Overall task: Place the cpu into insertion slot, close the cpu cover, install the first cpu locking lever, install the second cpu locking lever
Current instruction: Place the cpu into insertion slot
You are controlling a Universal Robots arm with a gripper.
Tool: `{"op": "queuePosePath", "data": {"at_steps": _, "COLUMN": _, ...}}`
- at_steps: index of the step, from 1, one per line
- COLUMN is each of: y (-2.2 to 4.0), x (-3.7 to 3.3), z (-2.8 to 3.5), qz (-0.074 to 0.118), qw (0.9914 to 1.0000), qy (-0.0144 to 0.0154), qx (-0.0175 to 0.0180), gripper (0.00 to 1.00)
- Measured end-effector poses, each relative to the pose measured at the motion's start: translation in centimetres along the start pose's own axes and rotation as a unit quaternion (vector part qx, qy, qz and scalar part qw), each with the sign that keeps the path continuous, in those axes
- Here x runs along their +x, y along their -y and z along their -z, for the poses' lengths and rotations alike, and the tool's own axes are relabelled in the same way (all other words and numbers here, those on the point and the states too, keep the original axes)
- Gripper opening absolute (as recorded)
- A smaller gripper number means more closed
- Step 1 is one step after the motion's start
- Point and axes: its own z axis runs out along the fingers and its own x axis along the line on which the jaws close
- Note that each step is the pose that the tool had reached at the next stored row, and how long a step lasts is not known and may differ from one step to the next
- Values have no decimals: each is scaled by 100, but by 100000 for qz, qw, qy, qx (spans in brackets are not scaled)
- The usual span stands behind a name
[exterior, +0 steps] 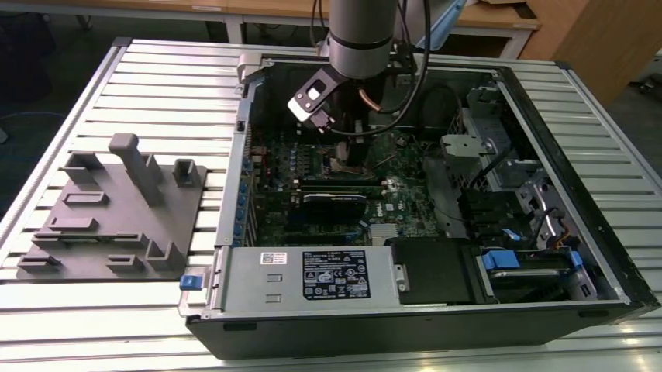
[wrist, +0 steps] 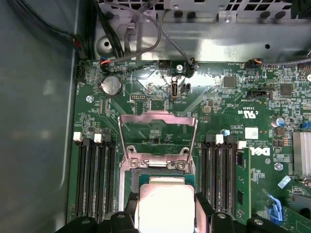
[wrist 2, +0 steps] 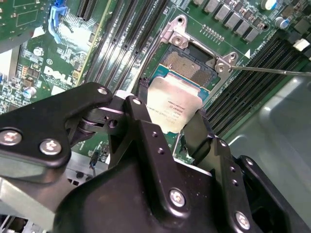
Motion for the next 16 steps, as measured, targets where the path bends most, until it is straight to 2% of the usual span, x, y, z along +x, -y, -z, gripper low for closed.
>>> {"op": "queuePosePath", "data": {"at_steps": 16, "y": 22, "x": 8, "z": -74, "qz": -7, "qw": 100000, "qy": -10, "qx": -6, "gripper": 54}}
